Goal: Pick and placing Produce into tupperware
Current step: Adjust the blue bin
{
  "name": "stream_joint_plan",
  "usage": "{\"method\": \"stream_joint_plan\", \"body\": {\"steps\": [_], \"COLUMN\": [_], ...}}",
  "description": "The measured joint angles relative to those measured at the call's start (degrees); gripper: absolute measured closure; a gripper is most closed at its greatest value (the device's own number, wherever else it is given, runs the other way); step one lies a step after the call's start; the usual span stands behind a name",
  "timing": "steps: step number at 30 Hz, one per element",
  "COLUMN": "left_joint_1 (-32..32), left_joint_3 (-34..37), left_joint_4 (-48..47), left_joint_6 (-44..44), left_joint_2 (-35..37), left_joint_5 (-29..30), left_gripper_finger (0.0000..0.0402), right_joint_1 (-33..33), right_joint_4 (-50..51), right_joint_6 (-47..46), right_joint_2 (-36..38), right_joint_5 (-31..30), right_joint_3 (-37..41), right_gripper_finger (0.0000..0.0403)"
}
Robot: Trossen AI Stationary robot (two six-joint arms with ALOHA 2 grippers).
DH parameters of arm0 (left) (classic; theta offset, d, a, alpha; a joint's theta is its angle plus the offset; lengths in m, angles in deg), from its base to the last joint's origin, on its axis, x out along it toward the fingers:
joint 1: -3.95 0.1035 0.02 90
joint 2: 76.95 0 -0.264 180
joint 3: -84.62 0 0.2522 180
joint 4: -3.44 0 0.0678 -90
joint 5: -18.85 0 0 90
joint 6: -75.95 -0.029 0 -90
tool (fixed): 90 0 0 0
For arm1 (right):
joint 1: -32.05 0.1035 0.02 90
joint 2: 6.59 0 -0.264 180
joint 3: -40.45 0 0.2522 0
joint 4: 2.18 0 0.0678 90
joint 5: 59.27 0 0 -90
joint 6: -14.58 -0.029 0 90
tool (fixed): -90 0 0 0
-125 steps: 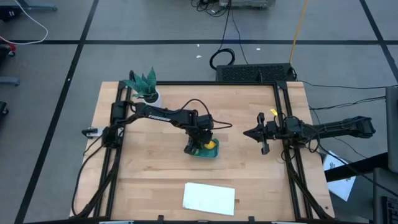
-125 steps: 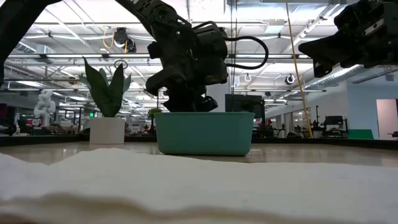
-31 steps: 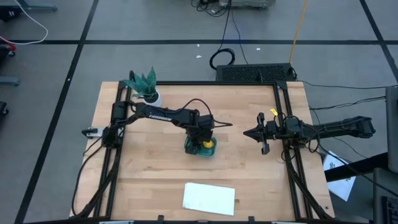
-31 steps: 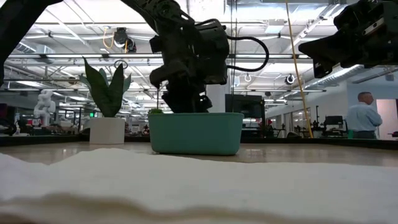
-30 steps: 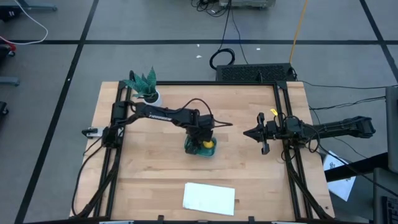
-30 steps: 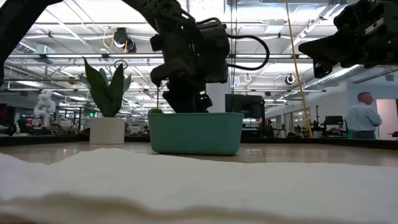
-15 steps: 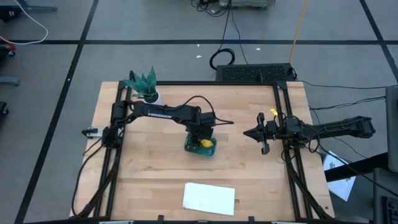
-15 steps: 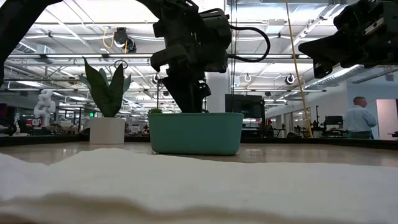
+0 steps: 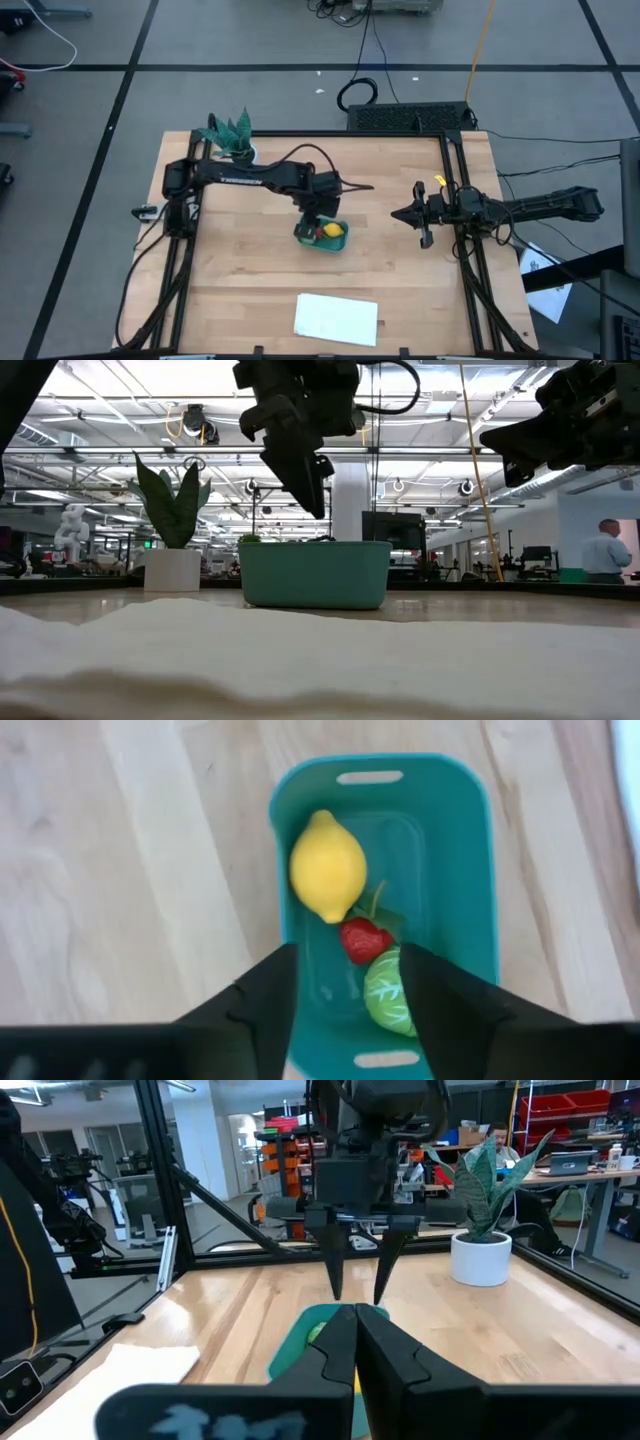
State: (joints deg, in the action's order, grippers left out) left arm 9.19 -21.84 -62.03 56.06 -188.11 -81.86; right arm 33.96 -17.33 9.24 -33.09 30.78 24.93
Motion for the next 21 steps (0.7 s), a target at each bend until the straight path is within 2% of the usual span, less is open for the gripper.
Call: {"method": "stream_joint_plan", "body": {"steps": [5, 12, 15, 21], "left_joint_1": [0.5, 0.9, 0.8, 1.6], "left_joint_3": [0.0, 0.0, 0.0, 0.0], "left_joint_4": [-1.3, -6.1, -7.2, -9.3], "left_joint_6": [0.1, -4.3, -4.7, -4.3], "left_joint_2": [0.4, 0.4, 0.4, 0.4], "left_joint_5": [0.2, -6.8, -7.2, -3.6], "left_gripper_finger": [0.0285, 0.0354, 0.0385, 0.0396], "right_joint_1": [0.0, 0.0, 0.0, 0.0], "right_joint_4": [0.0, 0.0, 0.0, 0.0], "right_joint_6": [0.0, 0.0, 0.0, 0.0], "right_joint_2": [0.0, 0.0, 0.0, 0.0], "right_joint_5": [0.0, 0.0, 0.0, 0.0], "right_joint_3": [0.0, 0.0, 0.0, 0.0], "right_gripper_finger": [0.0403, 0.0403, 0.0403, 0.0403]}}
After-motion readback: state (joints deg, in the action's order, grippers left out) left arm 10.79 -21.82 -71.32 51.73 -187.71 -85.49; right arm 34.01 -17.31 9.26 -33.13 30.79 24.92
